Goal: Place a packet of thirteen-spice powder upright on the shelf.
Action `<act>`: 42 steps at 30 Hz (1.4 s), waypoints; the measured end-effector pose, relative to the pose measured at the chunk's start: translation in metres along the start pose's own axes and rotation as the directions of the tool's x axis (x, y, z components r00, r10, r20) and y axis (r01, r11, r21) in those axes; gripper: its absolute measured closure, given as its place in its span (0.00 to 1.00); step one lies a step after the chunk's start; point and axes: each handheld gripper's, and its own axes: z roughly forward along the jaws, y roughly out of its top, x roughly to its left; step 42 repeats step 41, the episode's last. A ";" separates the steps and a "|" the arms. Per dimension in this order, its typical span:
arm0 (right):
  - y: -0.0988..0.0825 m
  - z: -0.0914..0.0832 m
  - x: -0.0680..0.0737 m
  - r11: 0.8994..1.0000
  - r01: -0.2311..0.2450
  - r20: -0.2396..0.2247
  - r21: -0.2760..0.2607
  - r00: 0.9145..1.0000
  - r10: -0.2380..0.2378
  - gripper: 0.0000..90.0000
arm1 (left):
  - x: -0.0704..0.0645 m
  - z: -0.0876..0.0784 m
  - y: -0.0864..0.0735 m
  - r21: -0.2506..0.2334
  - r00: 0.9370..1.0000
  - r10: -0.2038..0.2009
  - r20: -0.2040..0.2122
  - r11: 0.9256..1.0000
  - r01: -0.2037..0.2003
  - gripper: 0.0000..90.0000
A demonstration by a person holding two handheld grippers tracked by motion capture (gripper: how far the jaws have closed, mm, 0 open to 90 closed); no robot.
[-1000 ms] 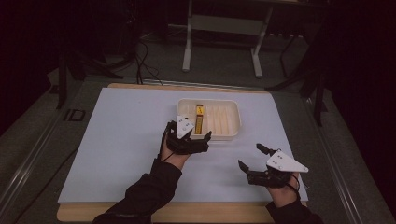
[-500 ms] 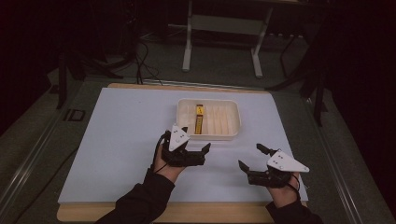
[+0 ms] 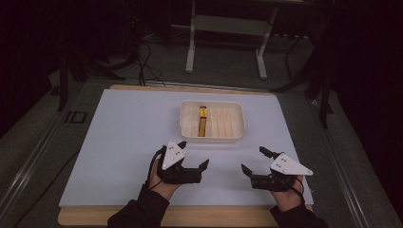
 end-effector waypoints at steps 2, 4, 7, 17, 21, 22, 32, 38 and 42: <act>0.000 0.000 0.000 1.000 -0.002 -0.002 0.002 1.000 0.002 0.15 | 0.001 -0.002 -0.004 0.001 1.000 0.002 0.011 1.000 -0.002 0.10; 0.000 0.001 0.000 1.000 -0.006 -0.007 0.003 1.000 0.006 0.15 | 0.002 -0.002 -0.008 -0.004 0.999 0.007 0.042 1.000 -0.007 0.10; 0.000 0.001 0.001 1.000 0.000 -0.008 0.004 1.000 0.000 0.15 | 0.002 -0.003 -0.016 0.016 0.996 0.037 0.077 0.999 -0.038 0.10; -0.001 0.002 0.001 1.000 0.001 -0.013 0.007 1.000 -0.001 0.15 | 0.006 -0.012 -0.038 0.030 0.988 0.057 0.146 0.998 -0.062 0.10; -0.001 0.002 0.001 1.000 -0.003 -0.014 0.009 1.000 0.003 0.15 | 0.010 -0.015 -0.047 0.038 0.984 0.060 0.167 0.997 -0.068 0.10; -0.001 0.002 0.001 1.000 -0.001 -0.012 0.011 1.000 0.002 0.15 | 0.011 -0.016 -0.049 0.039 0.984 0.073 0.165 0.996 -0.080 0.10; -0.003 0.001 0.000 1.000 0.007 -0.015 0.015 1.000 -0.007 0.15 | 0.021 -0.016 -0.063 0.037 0.978 0.107 0.182 0.993 -0.115 0.10; -0.006 0.001 -0.001 1.000 0.004 -0.017 0.022 1.000 -0.003 0.15 | 0.024 -0.017 -0.063 0.021 0.981 0.092 0.173 0.995 -0.097 0.10; -0.006 0.002 -0.001 1.000 0.002 -0.022 0.026 1.000 -0.001 0.15 | 0.024 -0.017 -0.064 0.020 0.980 0.085 0.181 0.996 -0.090 0.10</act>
